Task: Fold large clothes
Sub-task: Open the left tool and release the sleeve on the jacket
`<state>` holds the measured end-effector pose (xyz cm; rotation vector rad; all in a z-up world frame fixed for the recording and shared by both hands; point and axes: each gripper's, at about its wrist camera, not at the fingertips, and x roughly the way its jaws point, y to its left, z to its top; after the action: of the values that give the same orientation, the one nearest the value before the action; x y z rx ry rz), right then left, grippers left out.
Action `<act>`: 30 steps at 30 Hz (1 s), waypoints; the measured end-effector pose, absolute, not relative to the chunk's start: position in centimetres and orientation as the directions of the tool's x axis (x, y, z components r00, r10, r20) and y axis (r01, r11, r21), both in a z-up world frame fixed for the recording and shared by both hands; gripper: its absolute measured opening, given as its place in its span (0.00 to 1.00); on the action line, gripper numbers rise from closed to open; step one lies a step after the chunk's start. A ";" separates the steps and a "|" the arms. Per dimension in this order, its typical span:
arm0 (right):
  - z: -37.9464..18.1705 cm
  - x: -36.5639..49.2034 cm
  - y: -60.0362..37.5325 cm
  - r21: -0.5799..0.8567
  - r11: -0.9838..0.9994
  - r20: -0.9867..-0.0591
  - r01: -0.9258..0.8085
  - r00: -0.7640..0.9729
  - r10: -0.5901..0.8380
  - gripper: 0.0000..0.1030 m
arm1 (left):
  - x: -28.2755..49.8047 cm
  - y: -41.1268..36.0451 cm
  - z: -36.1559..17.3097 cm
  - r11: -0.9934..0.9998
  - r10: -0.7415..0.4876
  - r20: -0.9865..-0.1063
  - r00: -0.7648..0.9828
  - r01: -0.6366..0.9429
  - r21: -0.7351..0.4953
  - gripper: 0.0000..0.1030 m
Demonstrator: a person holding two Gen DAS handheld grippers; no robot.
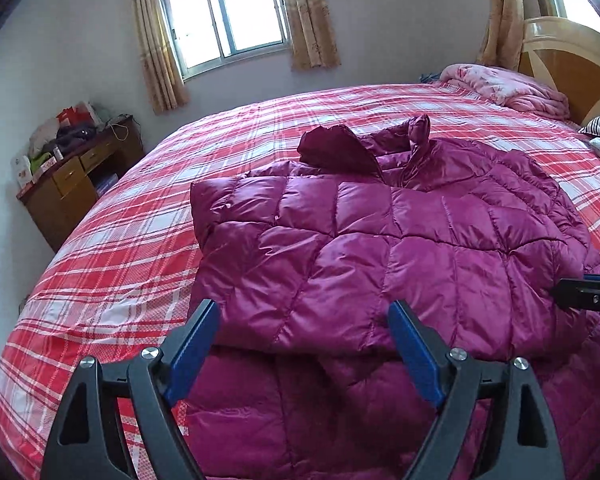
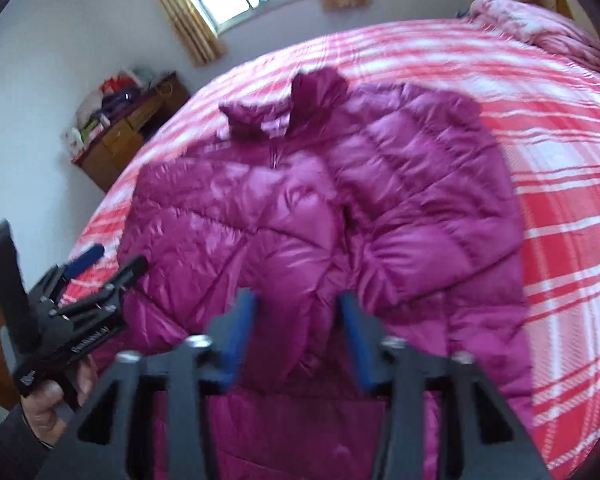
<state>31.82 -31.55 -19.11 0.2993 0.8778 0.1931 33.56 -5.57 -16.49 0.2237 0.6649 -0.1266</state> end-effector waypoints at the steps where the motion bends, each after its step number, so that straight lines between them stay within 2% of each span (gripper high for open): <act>1: -19.2 31.5 -31.5 0.326 0.944 -0.724 -0.045 0.630 0.280 0.23 | 33.5 -5.5 -16.5 0.968 -0.054 -0.623 0.780 0.194 0.159 0.84; 3: -19.3 30.8 -31.7 0.313 0.949 -0.721 -0.037 0.642 0.263 0.16 | 33.5 -5.3 -16.5 0.967 -0.065 -0.623 0.780 0.203 0.153 0.84; 8: -19.5 29.8 -32.2 0.285 0.958 -0.733 -0.018 0.641 0.230 0.15 | 33.9 -5.0 -16.8 0.967 -0.081 -0.634 0.769 0.215 0.137 0.84; 11: -19.3 29.7 -32.5 0.277 0.961 -0.736 -0.008 0.641 0.217 0.22 | 33.9 -4.9 -16.6 0.966 -0.076 -0.647 0.759 0.217 0.141 0.84; 12: -19.0 29.5 -32.7 0.270 0.963 -0.738 0.007 0.644 0.202 0.32 | 33.9 -4.7 -16.2 0.964 -0.076 -0.650 0.756 0.222 0.145 0.84; 14: -17.7 28.7 -33.1 0.250 0.968 -0.720 0.038 0.676 0.159 0.44 | 33.6 -4.2 -15.0 0.960 -0.076 -0.636 0.768 0.228 0.161 0.84; 17: -15.1 27.6 -33.3 0.206 0.977 -0.667 0.057 0.739 0.097 0.44 | 34.0 -3.2 -12.6 0.959 -0.073 -0.595 0.800 0.220 0.178 0.84; 19: -13.8 28.0 -32.7 0.221 0.975 -0.637 0.037 0.763 0.115 0.45 | 35.4 -2.8 -11.4 0.964 -0.071 -0.589 0.805 0.208 0.168 0.84; 21: -13.4 29.4 -31.6 0.232 0.973 -0.634 0.006 0.759 0.147 0.50 | 36.9 -2.9 -10.8 0.970 -0.070 -0.581 0.811 0.192 0.151 0.84; 24: -14.1 32.0 -29.5 0.221 0.974 -0.655 -0.042 0.734 0.180 0.50 | 39.8 -4.0 -11.9 0.971 -0.064 -0.619 0.782 0.192 0.141 0.84; 30: -17.5 34.7 -28.6 0.185 0.982 -0.726 -0.032 0.669 0.159 0.50 | 44.3 -4.3 -17.4 0.984 -0.024 -0.729 0.684 0.147 0.105 0.84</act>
<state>34.68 -28.55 -17.55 0.1621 0.8322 0.1083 44.27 -4.28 -17.37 0.1600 0.8122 -0.0964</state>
